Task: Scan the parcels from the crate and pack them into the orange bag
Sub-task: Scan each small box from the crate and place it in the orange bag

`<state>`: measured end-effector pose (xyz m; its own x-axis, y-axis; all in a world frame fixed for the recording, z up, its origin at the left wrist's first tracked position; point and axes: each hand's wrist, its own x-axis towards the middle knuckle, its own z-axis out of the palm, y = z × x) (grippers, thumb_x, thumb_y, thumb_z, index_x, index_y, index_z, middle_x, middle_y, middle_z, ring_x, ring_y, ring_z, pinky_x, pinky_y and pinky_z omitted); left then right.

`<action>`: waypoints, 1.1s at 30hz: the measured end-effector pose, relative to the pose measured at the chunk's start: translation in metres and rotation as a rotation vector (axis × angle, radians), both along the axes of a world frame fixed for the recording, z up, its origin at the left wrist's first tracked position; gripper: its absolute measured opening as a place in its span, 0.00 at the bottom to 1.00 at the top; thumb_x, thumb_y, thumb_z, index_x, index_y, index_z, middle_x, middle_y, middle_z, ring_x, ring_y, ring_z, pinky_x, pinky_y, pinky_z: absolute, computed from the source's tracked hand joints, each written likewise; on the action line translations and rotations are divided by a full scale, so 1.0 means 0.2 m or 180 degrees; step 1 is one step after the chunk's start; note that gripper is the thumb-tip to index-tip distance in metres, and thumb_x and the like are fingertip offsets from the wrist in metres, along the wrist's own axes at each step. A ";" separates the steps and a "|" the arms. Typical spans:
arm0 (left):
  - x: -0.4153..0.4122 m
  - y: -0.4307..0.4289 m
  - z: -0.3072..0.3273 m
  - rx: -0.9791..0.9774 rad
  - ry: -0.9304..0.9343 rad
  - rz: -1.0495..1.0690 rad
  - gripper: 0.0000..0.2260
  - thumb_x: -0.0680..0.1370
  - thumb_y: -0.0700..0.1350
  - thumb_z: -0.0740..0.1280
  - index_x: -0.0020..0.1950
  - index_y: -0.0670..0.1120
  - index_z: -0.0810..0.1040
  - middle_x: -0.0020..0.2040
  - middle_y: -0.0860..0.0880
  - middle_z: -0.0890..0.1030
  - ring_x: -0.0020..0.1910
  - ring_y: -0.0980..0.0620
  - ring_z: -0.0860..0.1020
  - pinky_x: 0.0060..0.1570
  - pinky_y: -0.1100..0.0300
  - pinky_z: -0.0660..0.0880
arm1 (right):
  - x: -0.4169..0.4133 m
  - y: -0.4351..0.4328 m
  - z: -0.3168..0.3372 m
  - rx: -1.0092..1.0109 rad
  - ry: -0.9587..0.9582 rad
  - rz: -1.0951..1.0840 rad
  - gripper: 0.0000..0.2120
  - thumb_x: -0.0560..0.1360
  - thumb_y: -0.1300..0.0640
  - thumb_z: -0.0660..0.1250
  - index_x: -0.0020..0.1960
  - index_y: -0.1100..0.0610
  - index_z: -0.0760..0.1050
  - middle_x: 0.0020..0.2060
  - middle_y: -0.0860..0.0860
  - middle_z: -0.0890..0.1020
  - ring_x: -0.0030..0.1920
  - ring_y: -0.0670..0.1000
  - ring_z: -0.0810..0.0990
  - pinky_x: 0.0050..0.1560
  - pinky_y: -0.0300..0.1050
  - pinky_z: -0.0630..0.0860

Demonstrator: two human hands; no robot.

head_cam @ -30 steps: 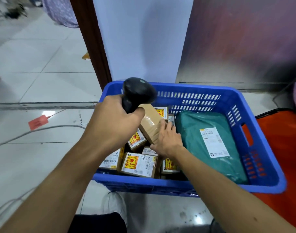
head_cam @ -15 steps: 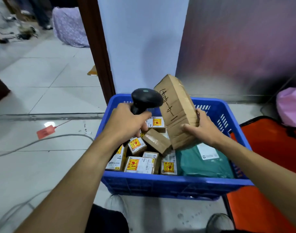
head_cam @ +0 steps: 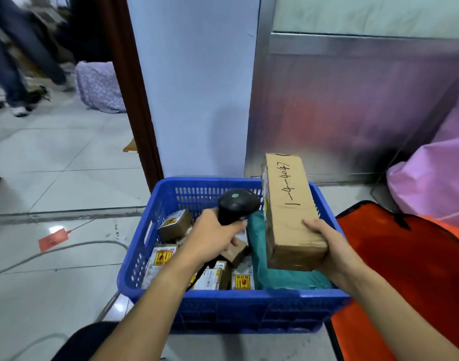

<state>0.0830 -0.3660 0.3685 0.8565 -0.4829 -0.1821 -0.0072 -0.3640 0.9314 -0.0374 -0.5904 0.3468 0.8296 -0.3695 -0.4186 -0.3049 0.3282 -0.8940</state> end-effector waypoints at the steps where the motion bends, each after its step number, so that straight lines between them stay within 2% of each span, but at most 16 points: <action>1: -0.01 -0.02 -0.01 -0.0033 -0.0025 0.0003 0.06 0.80 0.47 0.73 0.52 0.45 0.83 0.34 0.45 0.85 0.30 0.54 0.79 0.41 0.53 0.78 | -0.01 0.00 0.01 0.0107 -0.0036 -0.0008 0.15 0.79 0.47 0.66 0.61 0.53 0.80 0.48 0.54 0.88 0.47 0.55 0.84 0.52 0.53 0.77; 4: -0.05 -0.08 -0.02 -0.0283 0.0023 0.0117 0.05 0.81 0.44 0.71 0.56 0.45 0.83 0.38 0.45 0.87 0.34 0.52 0.84 0.38 0.55 0.78 | -0.03 -0.01 0.02 0.0468 -0.0186 -0.0067 0.20 0.76 0.46 0.67 0.64 0.55 0.79 0.50 0.57 0.86 0.49 0.57 0.82 0.56 0.57 0.74; 7: -0.06 -0.13 -0.05 -0.0521 0.0114 0.0348 0.06 0.80 0.47 0.73 0.56 0.51 0.82 0.44 0.49 0.88 0.44 0.47 0.87 0.47 0.51 0.84 | -0.04 -0.02 0.03 0.0818 -0.0258 0.0071 0.20 0.74 0.44 0.66 0.59 0.53 0.83 0.52 0.60 0.86 0.50 0.59 0.81 0.58 0.58 0.73; 9: -0.06 -0.16 -0.07 -0.0700 0.0174 0.0462 0.06 0.79 0.51 0.74 0.55 0.56 0.82 0.48 0.53 0.88 0.49 0.51 0.86 0.52 0.48 0.83 | -0.03 -0.01 0.03 0.0962 -0.0222 0.0186 0.21 0.73 0.43 0.66 0.60 0.54 0.82 0.52 0.60 0.85 0.50 0.58 0.80 0.56 0.57 0.74; 11: -0.07 -0.17 -0.06 -0.0798 0.0218 0.0540 0.07 0.78 0.53 0.75 0.55 0.58 0.82 0.51 0.56 0.87 0.53 0.56 0.83 0.51 0.56 0.79 | -0.01 0.00 0.01 0.0976 -0.0127 0.0302 0.21 0.75 0.45 0.65 0.62 0.56 0.80 0.52 0.60 0.85 0.50 0.58 0.81 0.53 0.53 0.77; 13: -0.07 -0.18 -0.06 -0.0751 0.0181 0.0615 0.09 0.77 0.53 0.75 0.56 0.55 0.82 0.51 0.56 0.86 0.54 0.57 0.82 0.49 0.60 0.77 | 0.02 0.02 -0.02 0.0558 0.0023 0.0331 0.17 0.79 0.50 0.61 0.63 0.56 0.78 0.53 0.57 0.83 0.51 0.57 0.81 0.52 0.53 0.78; 15: -0.07 -0.18 -0.07 -0.0590 0.0118 0.0619 0.10 0.77 0.52 0.76 0.57 0.52 0.84 0.50 0.55 0.86 0.54 0.55 0.83 0.53 0.56 0.79 | 0.05 0.03 -0.06 -0.0154 0.0145 0.0346 0.15 0.80 0.55 0.57 0.62 0.54 0.78 0.50 0.56 0.80 0.50 0.55 0.79 0.50 0.52 0.79; 17: -0.08 -0.18 -0.09 -0.0412 0.0063 0.0526 0.07 0.77 0.51 0.76 0.53 0.54 0.83 0.48 0.56 0.86 0.53 0.56 0.83 0.51 0.58 0.78 | 0.07 0.04 -0.07 -0.0534 0.0190 0.0341 0.16 0.81 0.55 0.56 0.64 0.51 0.78 0.51 0.56 0.80 0.51 0.54 0.79 0.51 0.53 0.81; 19: -0.08 -0.18 -0.09 -0.0288 0.0009 0.0429 0.05 0.77 0.50 0.76 0.49 0.56 0.81 0.46 0.58 0.84 0.50 0.60 0.80 0.45 0.63 0.75 | 0.07 0.06 -0.05 -0.0614 0.0204 0.0261 0.15 0.83 0.48 0.58 0.67 0.48 0.76 0.55 0.53 0.83 0.56 0.53 0.81 0.57 0.55 0.81; 21: -0.08 -0.18 -0.10 -0.0234 -0.0109 0.0353 0.06 0.78 0.50 0.75 0.50 0.57 0.80 0.46 0.61 0.82 0.48 0.65 0.78 0.41 0.68 0.72 | 0.07 0.07 -0.05 -0.0687 0.0189 0.0284 0.20 0.80 0.37 0.62 0.68 0.45 0.73 0.57 0.50 0.84 0.60 0.52 0.82 0.63 0.58 0.79; 23: -0.09 -0.18 -0.10 -0.0154 -0.0241 0.0340 0.07 0.78 0.51 0.75 0.52 0.57 0.80 0.45 0.62 0.82 0.46 0.67 0.77 0.36 0.73 0.71 | 0.07 0.07 -0.05 -0.0787 0.0253 0.0475 0.38 0.69 0.24 0.66 0.71 0.43 0.69 0.60 0.48 0.83 0.61 0.51 0.81 0.65 0.58 0.77; 25: -0.11 -0.18 -0.11 -0.0114 -0.0299 0.0332 0.07 0.77 0.50 0.76 0.52 0.57 0.81 0.44 0.62 0.82 0.45 0.66 0.78 0.35 0.74 0.70 | 0.06 0.07 -0.06 -0.0859 0.0359 0.0671 0.51 0.59 0.19 0.69 0.74 0.45 0.67 0.61 0.47 0.83 0.61 0.50 0.82 0.64 0.55 0.77; 30: -0.13 -0.18 -0.12 -0.0071 -0.0394 0.0333 0.11 0.75 0.51 0.78 0.56 0.53 0.84 0.47 0.59 0.85 0.50 0.60 0.82 0.43 0.65 0.75 | 0.06 0.04 -0.08 -0.0901 0.0385 0.0775 0.45 0.58 0.32 0.76 0.70 0.49 0.71 0.58 0.50 0.85 0.58 0.51 0.84 0.59 0.52 0.79; 33: -0.14 -0.18 -0.13 -0.0123 -0.0372 0.0271 0.13 0.75 0.52 0.78 0.57 0.51 0.85 0.46 0.57 0.86 0.49 0.59 0.83 0.41 0.66 0.74 | 0.06 0.03 -0.08 -0.0818 0.0378 0.0707 0.46 0.57 0.42 0.77 0.72 0.51 0.69 0.58 0.52 0.84 0.58 0.53 0.82 0.54 0.49 0.77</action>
<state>0.0544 -0.4020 0.3431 0.9090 -0.4123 -0.0615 -0.0869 -0.3317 0.9394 -0.0259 -0.5846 0.3300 0.8526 -0.2915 -0.4337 -0.4503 0.0114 -0.8928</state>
